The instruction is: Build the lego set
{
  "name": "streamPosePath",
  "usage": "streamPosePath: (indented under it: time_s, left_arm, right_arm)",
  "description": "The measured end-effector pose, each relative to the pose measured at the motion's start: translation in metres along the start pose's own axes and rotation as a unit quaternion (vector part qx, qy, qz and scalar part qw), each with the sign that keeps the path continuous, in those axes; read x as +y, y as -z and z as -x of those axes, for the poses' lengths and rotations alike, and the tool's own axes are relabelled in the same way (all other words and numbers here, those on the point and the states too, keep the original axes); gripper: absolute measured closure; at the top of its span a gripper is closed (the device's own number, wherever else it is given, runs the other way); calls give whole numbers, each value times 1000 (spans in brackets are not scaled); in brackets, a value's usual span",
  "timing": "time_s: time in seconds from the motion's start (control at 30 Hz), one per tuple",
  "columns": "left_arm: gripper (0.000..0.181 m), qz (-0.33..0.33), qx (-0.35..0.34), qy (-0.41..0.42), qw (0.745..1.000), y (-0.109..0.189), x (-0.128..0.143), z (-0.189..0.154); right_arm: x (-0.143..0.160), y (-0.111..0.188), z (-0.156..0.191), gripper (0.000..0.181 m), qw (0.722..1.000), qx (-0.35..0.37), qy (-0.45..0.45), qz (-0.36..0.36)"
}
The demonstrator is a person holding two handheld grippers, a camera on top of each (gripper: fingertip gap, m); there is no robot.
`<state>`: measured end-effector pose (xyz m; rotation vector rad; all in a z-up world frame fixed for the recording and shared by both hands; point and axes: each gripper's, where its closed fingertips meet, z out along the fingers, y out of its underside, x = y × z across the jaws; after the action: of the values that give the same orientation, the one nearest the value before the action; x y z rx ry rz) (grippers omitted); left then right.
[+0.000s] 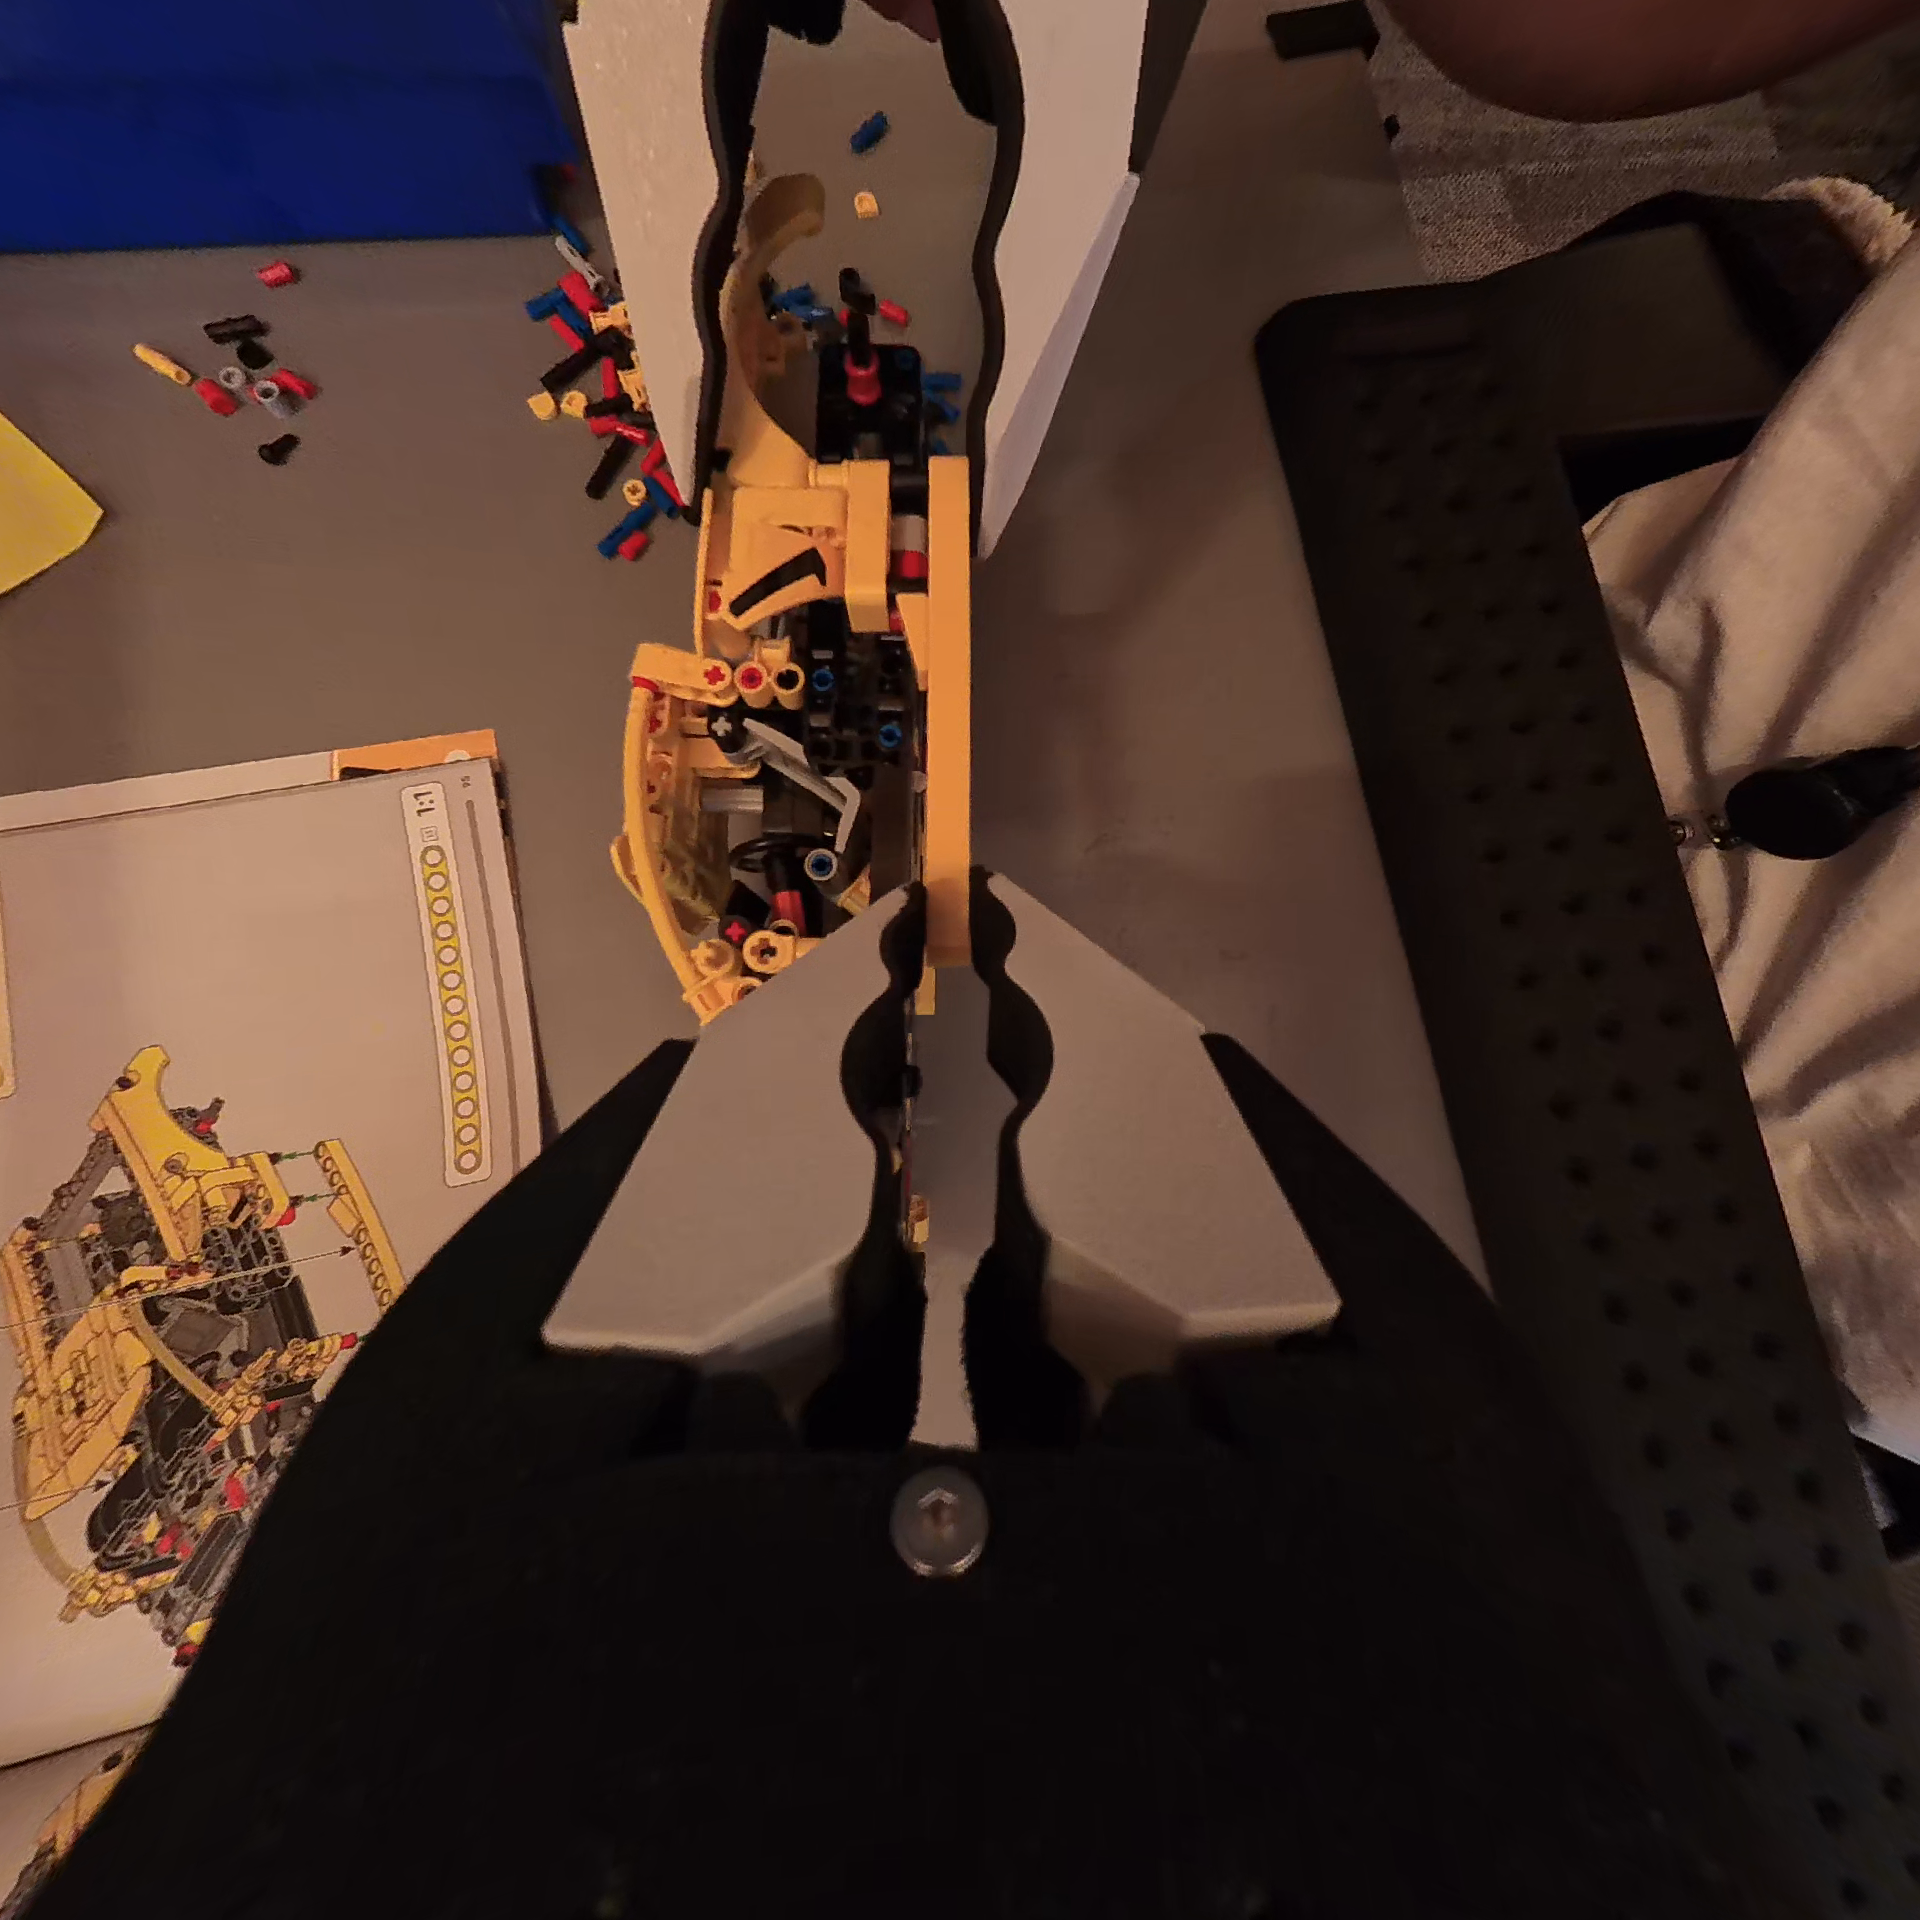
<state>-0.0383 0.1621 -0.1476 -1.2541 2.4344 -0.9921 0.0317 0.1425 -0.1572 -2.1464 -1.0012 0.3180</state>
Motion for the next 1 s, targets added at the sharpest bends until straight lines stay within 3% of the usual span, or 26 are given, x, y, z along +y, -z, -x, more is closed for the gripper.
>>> streamPosePath:
  time_s: [0.3, 0.37, 0.5, 0.83, 1.0]
  left_arm:
    - [172, 55, -45, -21, 997, -3, 3, 3]
    - [154, 64, -72, -35, 995, -6, 1, 5]
    - [148, 61, -122, -81, 987, -11, -13, 11]
    - [149, 32, -50, -75, 995, -40, -42, 8]
    - [155, 42, -60, -95, 993, -42, -44, 8]
  right_arm:
    - [1, -1, -2, 129, 1000, 18, 13, 11]
    - [1, -1, -3, 130, 1000, 19, 11, 12]
    - [1, -2, -4, 130, 1000, 21, 13, 14]
    - [1, -2, -3, 130, 1000, 20, 14, 12]
    - [1, -1, -1, 129, 1000, 13, 5, 7]
